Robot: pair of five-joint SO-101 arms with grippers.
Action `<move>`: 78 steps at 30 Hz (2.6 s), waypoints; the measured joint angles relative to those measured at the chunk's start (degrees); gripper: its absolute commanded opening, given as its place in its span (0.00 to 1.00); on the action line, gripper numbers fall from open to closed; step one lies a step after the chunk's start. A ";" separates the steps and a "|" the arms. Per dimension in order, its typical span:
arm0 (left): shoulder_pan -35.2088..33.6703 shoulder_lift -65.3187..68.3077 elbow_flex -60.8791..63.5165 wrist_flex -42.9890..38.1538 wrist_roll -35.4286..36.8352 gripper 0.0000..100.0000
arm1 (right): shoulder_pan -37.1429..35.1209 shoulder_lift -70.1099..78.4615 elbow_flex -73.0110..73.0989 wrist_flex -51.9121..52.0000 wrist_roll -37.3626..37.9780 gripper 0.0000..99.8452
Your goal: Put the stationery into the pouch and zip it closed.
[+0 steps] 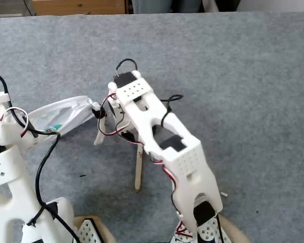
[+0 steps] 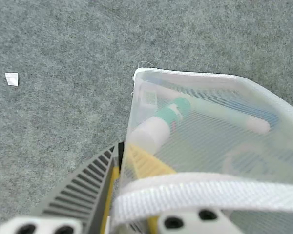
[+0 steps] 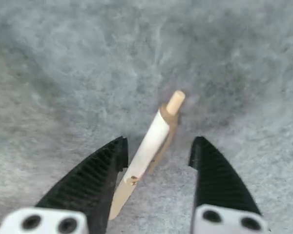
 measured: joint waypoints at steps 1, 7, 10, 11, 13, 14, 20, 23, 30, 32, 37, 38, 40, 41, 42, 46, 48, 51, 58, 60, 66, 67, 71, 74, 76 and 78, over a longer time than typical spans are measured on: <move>0.00 0.00 0.00 0.00 0.00 0.03 | 0.00 1.23 -1.41 0.62 0.09 0.17; 0.00 0.00 0.00 0.00 0.00 0.03 | 1.49 5.80 -7.03 3.34 2.20 0.17; 0.00 0.00 0.00 0.00 0.00 0.03 | 2.81 6.42 -7.21 3.43 2.37 0.17; 0.00 0.00 0.00 0.00 0.00 0.03 | 3.08 6.42 -7.21 3.52 2.37 0.17; 0.00 0.00 0.00 0.00 0.00 0.03 | 3.69 6.42 -7.47 3.52 2.37 0.17; 0.00 0.00 0.00 0.00 0.00 0.03 | 3.69 6.42 -7.47 3.52 2.37 0.17; 0.00 0.00 0.00 0.00 0.00 0.03 | 3.78 6.42 -7.47 3.52 2.37 0.04; 0.00 0.00 0.00 0.00 0.00 0.03 | 4.13 6.42 -7.47 3.43 2.37 0.01; 0.00 0.00 0.00 0.00 0.00 0.03 | 4.48 6.42 -7.47 3.43 2.37 0.01; 0.00 0.00 0.00 0.00 0.00 0.03 | 4.48 6.42 -7.47 3.43 2.37 0.01; 0.00 0.00 0.00 0.00 0.00 0.03 | 4.48 6.33 -8.97 3.43 2.37 0.01; 0.00 0.00 0.00 0.00 0.00 0.03 | 4.48 5.89 -9.32 3.43 2.37 0.01; 0.00 0.00 0.00 0.00 0.00 0.03 | 4.48 3.87 -9.93 3.43 2.46 0.01; 0.00 0.00 0.00 0.00 0.00 0.03 | 4.48 2.29 -10.37 3.43 3.08 0.01; 0.00 0.00 0.00 0.00 0.00 0.03 | 4.48 0.44 -10.55 3.43 4.04 0.01; 0.00 0.00 0.00 0.00 0.00 0.03 | 5.89 -8.79 -10.64 3.60 6.51 0.01; 0.00 0.00 0.00 0.00 0.00 0.03 | 7.30 -13.71 -10.64 3.60 7.30 0.01; 0.00 0.00 0.00 0.00 0.00 0.03 | 8.00 -21.80 -10.64 3.60 9.67 0.01; 0.00 0.00 0.00 0.00 0.00 0.03 | 5.63 -41.49 -10.64 2.46 13.36 0.01; 0.00 0.00 0.00 0.00 0.00 0.03 | 2.99 -46.68 -10.64 0.53 14.07 0.01; 0.00 0.00 0.00 0.00 0.00 0.03 | -8.18 -56.53 -10.64 -5.71 14.42 0.01; 0.00 0.00 0.00 0.00 0.00 0.03 | -10.11 -57.41 -10.64 -6.68 14.42 0.01; 0.00 0.00 0.00 0.00 0.00 0.03 | -16.62 -60.22 -10.64 -12.22 15.21 0.01; 0.00 0.00 0.00 0.00 0.00 0.03 | -20.40 -62.07 -10.64 -17.32 18.81 0.01; 0.00 0.00 0.00 0.00 0.00 0.03 | -22.86 -62.68 -10.64 -19.96 21.27 0.01; 0.00 0.00 0.00 0.00 0.00 0.03 | -24.09 -62.68 -10.64 -21.63 22.77 0.01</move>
